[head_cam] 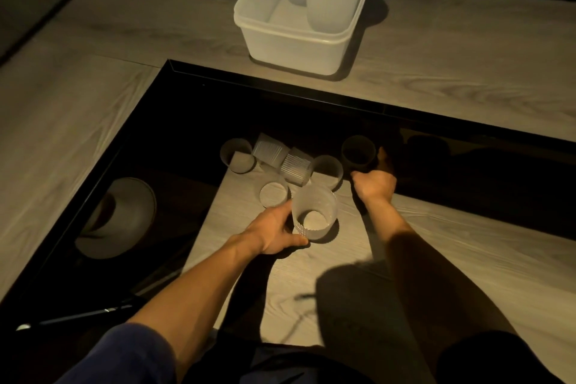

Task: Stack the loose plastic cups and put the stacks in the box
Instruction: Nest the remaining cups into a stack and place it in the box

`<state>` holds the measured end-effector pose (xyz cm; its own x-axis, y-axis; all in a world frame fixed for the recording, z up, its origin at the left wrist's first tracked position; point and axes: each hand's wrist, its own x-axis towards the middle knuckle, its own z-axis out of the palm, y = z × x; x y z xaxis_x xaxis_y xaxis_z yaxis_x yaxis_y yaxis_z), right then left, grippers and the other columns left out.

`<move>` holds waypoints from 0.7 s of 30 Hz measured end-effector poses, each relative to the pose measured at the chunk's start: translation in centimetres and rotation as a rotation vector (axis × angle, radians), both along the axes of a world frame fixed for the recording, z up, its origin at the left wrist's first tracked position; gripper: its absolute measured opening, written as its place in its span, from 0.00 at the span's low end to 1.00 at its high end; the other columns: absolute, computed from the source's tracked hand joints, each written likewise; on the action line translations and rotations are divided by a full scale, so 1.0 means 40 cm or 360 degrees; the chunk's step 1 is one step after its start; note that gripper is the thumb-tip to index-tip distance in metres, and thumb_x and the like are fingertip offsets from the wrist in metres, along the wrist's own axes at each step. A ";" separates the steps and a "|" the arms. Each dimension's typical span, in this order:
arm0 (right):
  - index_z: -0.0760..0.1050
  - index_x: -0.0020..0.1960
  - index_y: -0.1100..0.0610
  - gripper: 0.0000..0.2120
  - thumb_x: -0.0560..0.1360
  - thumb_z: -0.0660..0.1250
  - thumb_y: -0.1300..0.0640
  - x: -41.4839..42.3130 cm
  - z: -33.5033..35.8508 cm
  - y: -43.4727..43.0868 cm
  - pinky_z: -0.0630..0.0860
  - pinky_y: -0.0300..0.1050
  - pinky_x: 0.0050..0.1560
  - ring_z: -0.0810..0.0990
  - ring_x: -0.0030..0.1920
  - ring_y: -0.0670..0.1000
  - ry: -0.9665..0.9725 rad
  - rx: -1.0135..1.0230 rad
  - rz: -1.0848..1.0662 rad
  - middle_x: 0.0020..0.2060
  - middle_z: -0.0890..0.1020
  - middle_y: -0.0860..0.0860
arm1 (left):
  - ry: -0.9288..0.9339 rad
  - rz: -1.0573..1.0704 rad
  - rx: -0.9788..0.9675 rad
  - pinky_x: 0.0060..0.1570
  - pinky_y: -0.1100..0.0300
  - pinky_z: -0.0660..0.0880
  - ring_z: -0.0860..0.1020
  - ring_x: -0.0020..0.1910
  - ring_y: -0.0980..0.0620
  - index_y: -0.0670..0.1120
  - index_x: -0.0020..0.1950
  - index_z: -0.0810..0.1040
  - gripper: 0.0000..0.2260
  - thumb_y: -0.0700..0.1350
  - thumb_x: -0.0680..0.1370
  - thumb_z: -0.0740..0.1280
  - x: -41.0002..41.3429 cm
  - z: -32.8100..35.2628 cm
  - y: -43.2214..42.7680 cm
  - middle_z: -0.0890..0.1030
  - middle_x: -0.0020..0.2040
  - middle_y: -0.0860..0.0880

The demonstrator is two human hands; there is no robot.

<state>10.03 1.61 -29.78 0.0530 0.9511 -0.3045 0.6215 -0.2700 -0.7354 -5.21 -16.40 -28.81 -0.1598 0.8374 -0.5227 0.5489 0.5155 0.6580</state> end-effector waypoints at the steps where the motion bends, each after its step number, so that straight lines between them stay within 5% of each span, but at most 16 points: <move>1: 0.67 0.75 0.48 0.31 0.75 0.72 0.62 0.003 0.001 0.001 0.72 0.49 0.57 0.77 0.67 0.59 0.0002 0.0003 -0.0018 0.65 0.78 0.55 | 0.0002 -0.0007 0.0000 0.63 0.49 0.77 0.80 0.57 0.51 0.54 0.70 0.69 0.32 0.49 0.70 0.80 -0.001 0.000 0.000 0.79 0.52 0.58; 4: 0.70 0.71 0.49 0.27 0.75 0.72 0.64 0.009 -0.006 0.003 0.71 0.48 0.54 0.77 0.66 0.59 0.0028 0.0016 -0.0071 0.63 0.79 0.54 | 0.0030 -0.0028 0.0003 0.62 0.49 0.77 0.79 0.57 0.51 0.54 0.71 0.69 0.32 0.49 0.70 0.80 -0.001 0.002 -0.001 0.79 0.55 0.56; 11: 0.64 0.77 0.48 0.35 0.75 0.74 0.60 0.009 -0.014 0.006 0.73 0.56 0.64 0.74 0.69 0.61 -0.0019 0.0002 0.0109 0.68 0.76 0.56 | 0.0040 -0.0051 0.0001 0.62 0.50 0.77 0.79 0.57 0.51 0.54 0.72 0.68 0.33 0.49 0.71 0.79 -0.004 0.005 -0.001 0.79 0.55 0.55; 21: 0.75 0.65 0.53 0.21 0.75 0.75 0.53 0.014 0.015 -0.020 0.73 0.45 0.56 0.77 0.64 0.56 0.0158 0.0085 -0.0080 0.63 0.77 0.55 | 0.0071 -0.0082 -0.0010 0.62 0.50 0.77 0.80 0.56 0.51 0.54 0.72 0.68 0.34 0.51 0.70 0.79 -0.011 0.003 0.002 0.80 0.55 0.54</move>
<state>10.58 0.83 -29.19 0.0732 0.9630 -0.2592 0.5317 -0.2576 -0.8068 -5.66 -16.34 -28.70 -0.1396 0.8417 -0.5215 0.6035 0.4899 0.6291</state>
